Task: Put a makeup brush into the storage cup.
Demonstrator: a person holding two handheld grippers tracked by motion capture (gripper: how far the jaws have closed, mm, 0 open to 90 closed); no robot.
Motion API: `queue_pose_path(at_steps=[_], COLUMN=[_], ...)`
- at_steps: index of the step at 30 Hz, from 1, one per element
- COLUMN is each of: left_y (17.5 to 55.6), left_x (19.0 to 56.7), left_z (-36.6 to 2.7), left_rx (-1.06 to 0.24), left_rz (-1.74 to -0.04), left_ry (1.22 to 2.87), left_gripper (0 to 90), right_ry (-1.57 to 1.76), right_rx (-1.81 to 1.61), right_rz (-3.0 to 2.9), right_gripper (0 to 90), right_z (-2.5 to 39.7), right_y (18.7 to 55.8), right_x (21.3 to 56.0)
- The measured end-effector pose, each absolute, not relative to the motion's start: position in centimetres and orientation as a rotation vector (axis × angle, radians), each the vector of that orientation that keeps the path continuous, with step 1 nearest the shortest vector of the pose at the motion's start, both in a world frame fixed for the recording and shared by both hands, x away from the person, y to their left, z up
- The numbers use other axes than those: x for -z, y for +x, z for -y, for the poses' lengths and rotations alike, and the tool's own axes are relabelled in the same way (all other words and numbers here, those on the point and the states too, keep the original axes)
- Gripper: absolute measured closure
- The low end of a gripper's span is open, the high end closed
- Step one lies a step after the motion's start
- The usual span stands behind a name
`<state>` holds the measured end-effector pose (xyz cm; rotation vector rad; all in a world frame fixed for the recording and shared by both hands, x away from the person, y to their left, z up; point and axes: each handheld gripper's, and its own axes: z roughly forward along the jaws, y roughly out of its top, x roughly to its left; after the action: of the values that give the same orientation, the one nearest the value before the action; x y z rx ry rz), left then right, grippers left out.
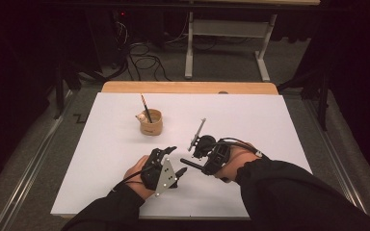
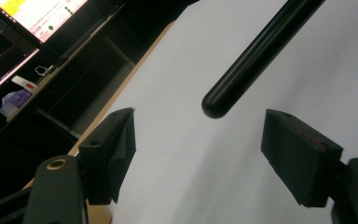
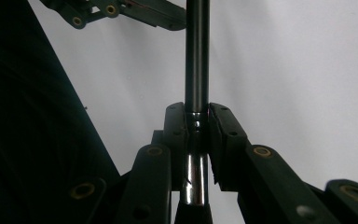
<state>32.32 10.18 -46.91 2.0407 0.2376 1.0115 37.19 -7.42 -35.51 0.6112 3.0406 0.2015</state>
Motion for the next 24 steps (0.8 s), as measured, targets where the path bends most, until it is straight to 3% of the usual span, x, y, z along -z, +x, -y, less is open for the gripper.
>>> queue_pose_path(at_steps=[24], left_y=[31.2], left_x=[47.7], left_z=[-8.9], left_rx=[-1.117], left_rz=[-0.060], left_ry=[2.114], left_gripper=[46.1], right_ry=[0.583], right_rx=[-0.082], right_rz=[-3.105], right_gripper=[79.8], right_z=[6.3], right_y=[37.5], right_x=[36.8])
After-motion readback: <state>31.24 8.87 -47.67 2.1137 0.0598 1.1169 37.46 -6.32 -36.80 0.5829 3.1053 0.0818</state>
